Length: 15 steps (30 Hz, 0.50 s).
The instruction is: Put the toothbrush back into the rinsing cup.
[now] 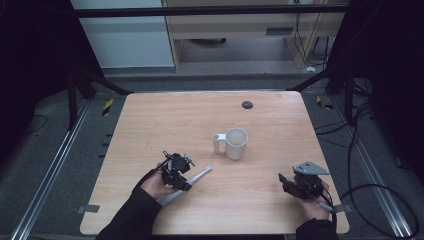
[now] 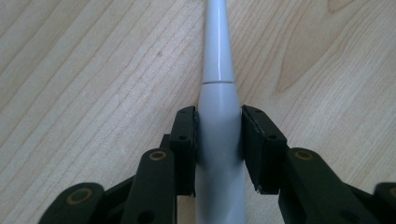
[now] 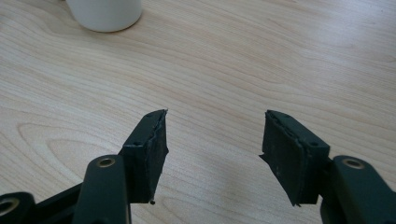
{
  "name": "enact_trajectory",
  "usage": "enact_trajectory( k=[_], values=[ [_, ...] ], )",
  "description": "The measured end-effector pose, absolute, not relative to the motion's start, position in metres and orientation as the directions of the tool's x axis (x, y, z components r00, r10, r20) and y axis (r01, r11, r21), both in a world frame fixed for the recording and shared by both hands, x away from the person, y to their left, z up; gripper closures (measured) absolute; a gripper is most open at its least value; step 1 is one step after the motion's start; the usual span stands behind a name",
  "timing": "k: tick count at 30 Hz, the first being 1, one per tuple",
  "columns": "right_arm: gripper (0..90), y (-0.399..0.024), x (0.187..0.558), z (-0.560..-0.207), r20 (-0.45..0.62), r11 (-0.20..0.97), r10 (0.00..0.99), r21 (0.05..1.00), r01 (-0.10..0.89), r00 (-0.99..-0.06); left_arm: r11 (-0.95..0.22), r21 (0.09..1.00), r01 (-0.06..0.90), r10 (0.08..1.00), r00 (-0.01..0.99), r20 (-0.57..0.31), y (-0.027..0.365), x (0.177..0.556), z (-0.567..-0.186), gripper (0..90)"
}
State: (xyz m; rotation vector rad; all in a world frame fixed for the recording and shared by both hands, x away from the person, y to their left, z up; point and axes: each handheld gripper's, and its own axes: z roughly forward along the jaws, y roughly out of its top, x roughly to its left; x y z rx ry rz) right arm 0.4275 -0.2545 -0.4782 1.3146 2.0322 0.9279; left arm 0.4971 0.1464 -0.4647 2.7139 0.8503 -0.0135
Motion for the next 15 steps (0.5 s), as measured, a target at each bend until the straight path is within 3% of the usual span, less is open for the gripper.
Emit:
enact_trajectory(
  k=[15],
  values=[
    [40.2,-0.255,0.427,-0.478,-0.063,0.275,0.927,0.785,0.554,-0.371,-0.785,0.322,0.530,0.541,0.838,-0.062,0.148,0.490,-0.448,66.3]
  ],
)
